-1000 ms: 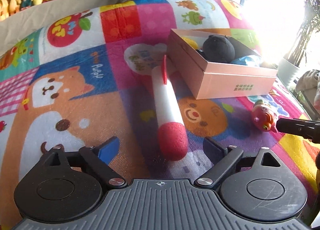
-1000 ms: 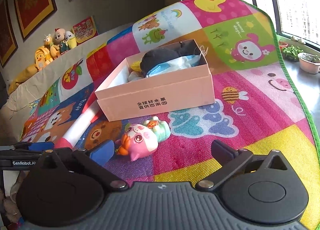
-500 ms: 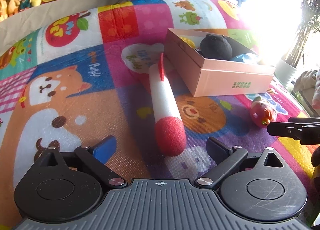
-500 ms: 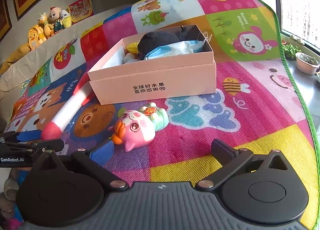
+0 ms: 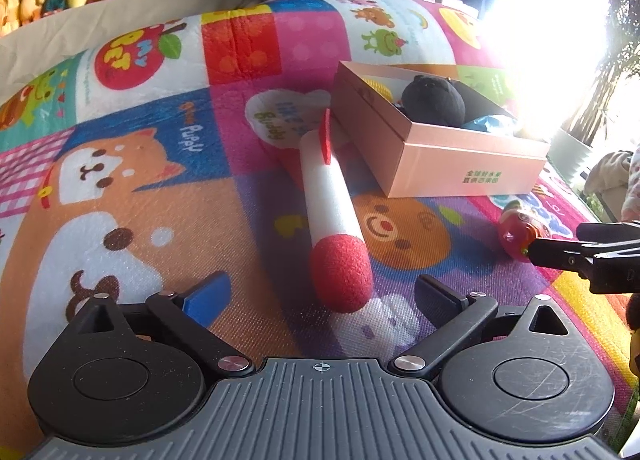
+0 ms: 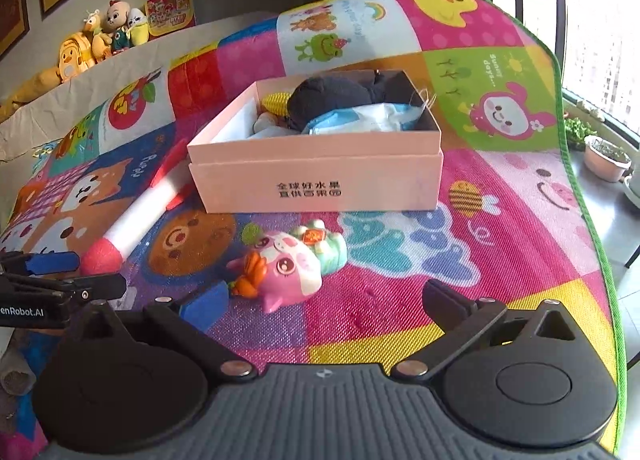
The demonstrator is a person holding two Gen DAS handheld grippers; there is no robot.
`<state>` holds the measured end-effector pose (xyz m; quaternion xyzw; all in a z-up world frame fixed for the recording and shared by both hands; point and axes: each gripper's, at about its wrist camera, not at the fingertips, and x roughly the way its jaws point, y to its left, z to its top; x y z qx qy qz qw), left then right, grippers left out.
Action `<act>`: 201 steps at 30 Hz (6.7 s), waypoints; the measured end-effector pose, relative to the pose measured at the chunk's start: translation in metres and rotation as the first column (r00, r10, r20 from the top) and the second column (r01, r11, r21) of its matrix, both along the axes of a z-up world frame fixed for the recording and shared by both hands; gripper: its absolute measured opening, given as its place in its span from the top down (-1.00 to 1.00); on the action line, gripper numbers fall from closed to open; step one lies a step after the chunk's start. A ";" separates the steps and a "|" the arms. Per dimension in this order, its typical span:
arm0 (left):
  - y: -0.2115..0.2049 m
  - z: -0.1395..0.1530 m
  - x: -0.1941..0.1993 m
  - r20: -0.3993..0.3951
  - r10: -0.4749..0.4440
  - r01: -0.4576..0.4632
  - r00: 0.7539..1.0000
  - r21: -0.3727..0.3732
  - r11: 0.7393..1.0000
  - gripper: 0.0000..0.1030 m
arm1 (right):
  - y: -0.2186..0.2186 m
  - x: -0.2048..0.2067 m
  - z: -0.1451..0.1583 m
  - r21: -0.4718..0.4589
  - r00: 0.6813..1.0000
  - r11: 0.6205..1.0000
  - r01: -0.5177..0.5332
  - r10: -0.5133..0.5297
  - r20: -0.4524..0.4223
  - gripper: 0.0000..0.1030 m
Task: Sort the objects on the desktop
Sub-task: 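Grasp the pink pig toy with the right tool while the left tool holds the foam stick, then drop the foam stick into the pink box with the left tool while the right tool lifts the pig toy, then lower the pink pig toy into the pink box with the right tool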
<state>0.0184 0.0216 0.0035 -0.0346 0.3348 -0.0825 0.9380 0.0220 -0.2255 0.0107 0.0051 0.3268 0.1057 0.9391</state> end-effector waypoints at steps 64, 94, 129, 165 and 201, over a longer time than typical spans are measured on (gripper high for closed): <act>-0.007 -0.001 -0.004 0.014 0.051 -0.052 0.999 0.076 0.996 -1.00 | 0.012 0.006 -0.009 -0.024 0.999 0.999 -0.049 0.049 0.007 -0.44; -0.019 0.019 0.026 0.001 -0.055 0.054 0.998 0.105 0.993 0.37 | 0.005 0.002 -0.009 0.010 0.999 1.000 -0.015 0.015 0.032 -0.44; -0.093 0.123 -0.007 0.259 -0.166 0.158 0.951 0.053 0.986 0.36 | -0.025 -0.087 0.099 -0.165 0.973 0.985 0.041 -0.003 0.229 -0.44; -0.050 0.031 0.029 0.041 -0.089 0.090 0.995 -0.019 0.996 -0.91 | 0.032 0.112 0.121 -0.138 0.994 0.990 -0.025 0.040 0.105 -0.57; -0.024 0.007 0.011 0.169 0.007 0.007 0.986 -0.082 0.997 -1.00 | 0.062 0.168 0.076 -0.099 0.999 0.994 -0.042 0.039 -0.032 0.31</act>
